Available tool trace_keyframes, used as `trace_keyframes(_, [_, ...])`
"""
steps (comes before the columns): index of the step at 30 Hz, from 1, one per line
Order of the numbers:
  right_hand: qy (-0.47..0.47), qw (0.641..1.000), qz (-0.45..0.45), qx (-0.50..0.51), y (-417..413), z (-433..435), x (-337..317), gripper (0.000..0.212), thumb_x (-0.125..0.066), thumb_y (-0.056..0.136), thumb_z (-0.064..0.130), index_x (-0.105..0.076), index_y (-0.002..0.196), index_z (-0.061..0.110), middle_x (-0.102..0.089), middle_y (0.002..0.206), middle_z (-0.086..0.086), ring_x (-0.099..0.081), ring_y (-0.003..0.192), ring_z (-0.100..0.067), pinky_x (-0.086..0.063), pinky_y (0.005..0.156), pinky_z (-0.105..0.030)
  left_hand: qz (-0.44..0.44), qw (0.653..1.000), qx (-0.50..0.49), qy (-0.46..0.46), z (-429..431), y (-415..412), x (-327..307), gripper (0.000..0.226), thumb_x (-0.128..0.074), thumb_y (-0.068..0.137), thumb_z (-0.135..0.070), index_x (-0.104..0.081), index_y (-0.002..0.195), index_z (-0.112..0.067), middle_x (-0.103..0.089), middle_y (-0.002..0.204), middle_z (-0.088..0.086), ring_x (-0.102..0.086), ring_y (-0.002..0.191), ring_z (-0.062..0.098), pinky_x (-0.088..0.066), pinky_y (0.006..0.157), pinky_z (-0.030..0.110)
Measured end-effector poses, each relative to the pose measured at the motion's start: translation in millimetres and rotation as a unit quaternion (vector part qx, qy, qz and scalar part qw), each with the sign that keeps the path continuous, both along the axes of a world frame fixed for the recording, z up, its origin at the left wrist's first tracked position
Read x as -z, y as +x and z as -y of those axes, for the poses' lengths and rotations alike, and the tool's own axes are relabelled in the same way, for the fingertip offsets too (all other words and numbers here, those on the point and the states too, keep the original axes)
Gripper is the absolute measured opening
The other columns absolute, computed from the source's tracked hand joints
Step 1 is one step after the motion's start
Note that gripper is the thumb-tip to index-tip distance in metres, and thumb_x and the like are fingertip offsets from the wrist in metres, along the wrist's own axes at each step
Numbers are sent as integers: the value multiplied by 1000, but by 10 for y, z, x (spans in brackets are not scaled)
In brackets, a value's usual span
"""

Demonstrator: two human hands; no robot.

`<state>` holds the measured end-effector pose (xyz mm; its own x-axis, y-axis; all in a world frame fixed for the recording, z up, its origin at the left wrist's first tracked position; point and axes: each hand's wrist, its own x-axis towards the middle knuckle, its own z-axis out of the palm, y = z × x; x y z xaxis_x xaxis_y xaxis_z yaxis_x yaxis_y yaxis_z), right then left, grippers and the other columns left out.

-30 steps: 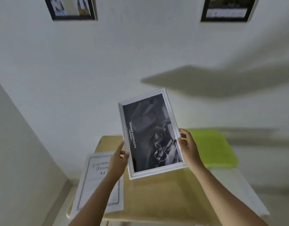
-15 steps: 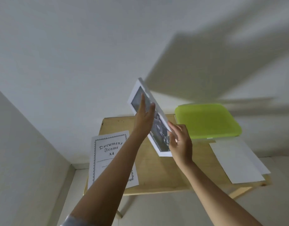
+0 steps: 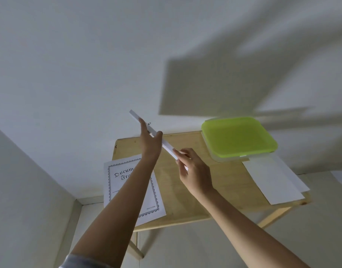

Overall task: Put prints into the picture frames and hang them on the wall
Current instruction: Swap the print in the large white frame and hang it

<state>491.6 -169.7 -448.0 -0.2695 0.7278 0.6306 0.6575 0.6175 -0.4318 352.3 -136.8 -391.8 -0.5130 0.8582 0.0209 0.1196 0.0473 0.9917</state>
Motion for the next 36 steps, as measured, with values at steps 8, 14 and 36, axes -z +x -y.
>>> trace_keyframes(8, [-353,925,-142,18,119,-293,291,31,-51,94,21,-60,120,8,-59,122,-11,-54,115,-21,-41,95,-25,139,989,52,10,274,-616,278,75,-48,88,4,-17,147,-30,-65,110,6,-64,85,15,-55,67,28])
trace_keyframes(14, [-581,783,-222,21,334,-316,607,46,-53,93,25,-42,137,18,-48,117,6,-49,110,-13,-38,91,-21,217,967,134,-20,501,-795,684,64,-48,91,1,-31,141,-35,-65,104,3,-65,85,12,-55,72,24])
trace_keyframes(36, [-466,863,-118,153,1225,-278,1294,36,-60,86,8,-59,122,11,-66,99,-3,-59,93,-21,-43,79,-24,-85,962,104,-237,159,125,1875,46,-45,87,-3,-47,132,-16,-41,124,11,-48,112,21,-38,92,29])
